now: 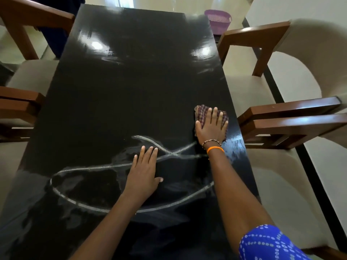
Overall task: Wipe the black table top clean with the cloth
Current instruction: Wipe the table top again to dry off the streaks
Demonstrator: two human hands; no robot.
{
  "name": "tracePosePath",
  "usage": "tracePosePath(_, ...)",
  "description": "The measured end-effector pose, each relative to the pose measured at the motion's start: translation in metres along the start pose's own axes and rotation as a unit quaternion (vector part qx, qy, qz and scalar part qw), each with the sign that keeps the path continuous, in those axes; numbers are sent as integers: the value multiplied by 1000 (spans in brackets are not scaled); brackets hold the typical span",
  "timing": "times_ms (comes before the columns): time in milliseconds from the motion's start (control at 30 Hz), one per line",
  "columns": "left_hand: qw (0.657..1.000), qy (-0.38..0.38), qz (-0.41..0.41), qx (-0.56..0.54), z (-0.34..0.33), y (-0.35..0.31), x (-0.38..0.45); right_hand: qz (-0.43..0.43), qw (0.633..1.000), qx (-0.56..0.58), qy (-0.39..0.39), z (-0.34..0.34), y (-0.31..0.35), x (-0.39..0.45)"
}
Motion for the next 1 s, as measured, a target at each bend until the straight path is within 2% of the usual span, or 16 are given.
tracePosePath(167, 999, -39, 24, -30, 22, 42, -19, 61, 998, 4, 1, -1, 92, -19)
tracePosePath(333, 992, -78, 91, -51, 51, 111, -52, 136, 991, 14, 4, -3, 214, -55)
tracePosePath(533, 975, -129, 164, -73, 82, 202, -94, 241, 970, 23, 23, -7, 370, -121)
tracePosePath(700, 953, -185, 199, -133, 100, 264, -130, 316, 948, 17, 43, -13, 470, -175)
tracePosePath(867, 951, -181, 200, -148, 98, 284, -152, 447, 894, 2, 29, -16, 509, -230)
tracePosePath(1000, 958, -164, 188, -138, 94, 269, -152, 468, 883, 25, 8, -13, 480, -231)
Point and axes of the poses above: each hand's wrist, its own x-axis towards the middle knuckle, its own z-axis out of the back of the hand, y = z × x, the point moved 8 cm from there along x, towards the middle knuckle, and after that the axes turned 10 degrees about -x, right-handed, at the moved point
